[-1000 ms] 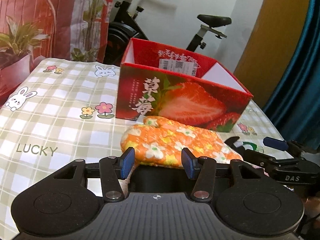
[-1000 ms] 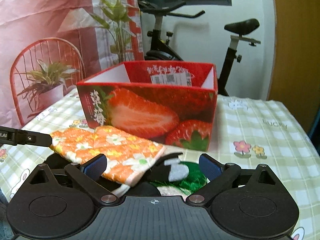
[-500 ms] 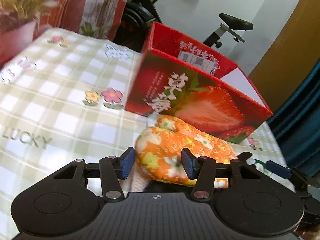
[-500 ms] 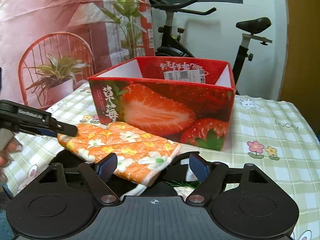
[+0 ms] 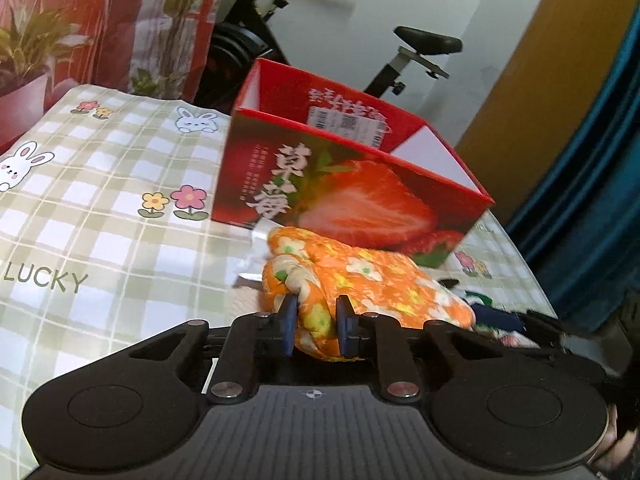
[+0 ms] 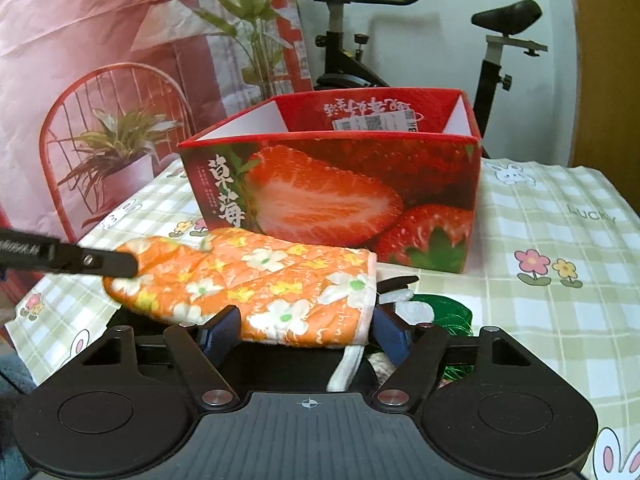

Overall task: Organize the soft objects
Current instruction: 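Close the left gripper on the oven mitt cuff and lift it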

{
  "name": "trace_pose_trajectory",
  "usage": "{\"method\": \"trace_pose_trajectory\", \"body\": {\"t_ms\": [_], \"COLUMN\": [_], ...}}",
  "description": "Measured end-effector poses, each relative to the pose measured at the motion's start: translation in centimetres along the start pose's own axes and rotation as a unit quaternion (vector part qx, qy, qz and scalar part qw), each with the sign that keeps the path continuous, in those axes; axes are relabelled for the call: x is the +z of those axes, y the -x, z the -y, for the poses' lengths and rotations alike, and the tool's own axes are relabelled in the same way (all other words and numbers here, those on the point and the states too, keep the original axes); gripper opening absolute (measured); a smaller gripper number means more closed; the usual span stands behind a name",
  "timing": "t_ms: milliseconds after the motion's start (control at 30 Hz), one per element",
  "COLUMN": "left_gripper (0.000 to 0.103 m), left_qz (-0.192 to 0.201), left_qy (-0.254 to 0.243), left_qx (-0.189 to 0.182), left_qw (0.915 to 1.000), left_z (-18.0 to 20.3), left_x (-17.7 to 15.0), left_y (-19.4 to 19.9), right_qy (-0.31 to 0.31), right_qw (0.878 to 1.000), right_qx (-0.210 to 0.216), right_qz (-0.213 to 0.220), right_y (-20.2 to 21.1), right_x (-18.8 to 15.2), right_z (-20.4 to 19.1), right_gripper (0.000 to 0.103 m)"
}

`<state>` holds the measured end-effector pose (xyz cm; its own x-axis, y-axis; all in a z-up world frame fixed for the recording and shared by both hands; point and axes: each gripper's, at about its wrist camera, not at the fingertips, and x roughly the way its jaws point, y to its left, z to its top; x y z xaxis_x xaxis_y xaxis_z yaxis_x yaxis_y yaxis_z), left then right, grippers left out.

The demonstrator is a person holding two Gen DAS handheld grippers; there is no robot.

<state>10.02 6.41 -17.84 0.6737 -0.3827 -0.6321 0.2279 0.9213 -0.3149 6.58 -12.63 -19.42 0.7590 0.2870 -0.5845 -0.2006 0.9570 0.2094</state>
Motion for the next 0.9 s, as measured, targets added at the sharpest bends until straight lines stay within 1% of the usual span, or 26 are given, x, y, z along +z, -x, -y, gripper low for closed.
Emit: {"method": "trace_pose_trajectory", "body": {"t_ms": [100,233,533,700,833,867,900], "left_gripper": [0.021,0.021,0.022,0.023,0.023,0.023,0.023], "left_qz": [-0.013,-0.032,-0.055,-0.058,-0.059,-0.059,-0.059], "left_qy": [-0.005,0.011,-0.003,0.005,0.006,0.006,0.007], "left_qx": [0.007,0.013,0.023,0.022,0.022,0.022,0.022], "left_qw": [0.9999,0.9993,0.9982,0.9981,0.9980,0.9980,0.9980], "left_z": [0.0,-1.0,-1.5,-1.4,-1.4,-1.4,-1.4], "left_x": [-0.5,-1.0,-1.7,-2.0,-2.1,-2.1,-2.1], "left_y": [-0.5,-1.4,-3.0,-3.1,-3.2,-3.2,-3.3], "right_qy": [-0.009,-0.016,-0.028,-0.028,-0.019,-0.014,-0.007], "right_qw": [1.000,1.000,0.999,0.999,0.999,0.999,0.999], "right_qx": [0.003,0.009,0.016,0.021,0.035,0.039,0.039], "right_qz": [0.000,-0.005,-0.004,0.011,0.020,0.021,0.021], "right_y": [0.0,-0.3,-0.8,-0.6,-0.8,-1.0,-1.1], "right_x": [-0.2,-0.6,-0.7,0.2,1.2,1.4,1.5], "right_z": [0.3,0.4,0.7,0.6,0.1,-0.1,-0.3], "right_gripper": [0.070,0.069,0.068,0.054,0.051,0.046,0.039]}}
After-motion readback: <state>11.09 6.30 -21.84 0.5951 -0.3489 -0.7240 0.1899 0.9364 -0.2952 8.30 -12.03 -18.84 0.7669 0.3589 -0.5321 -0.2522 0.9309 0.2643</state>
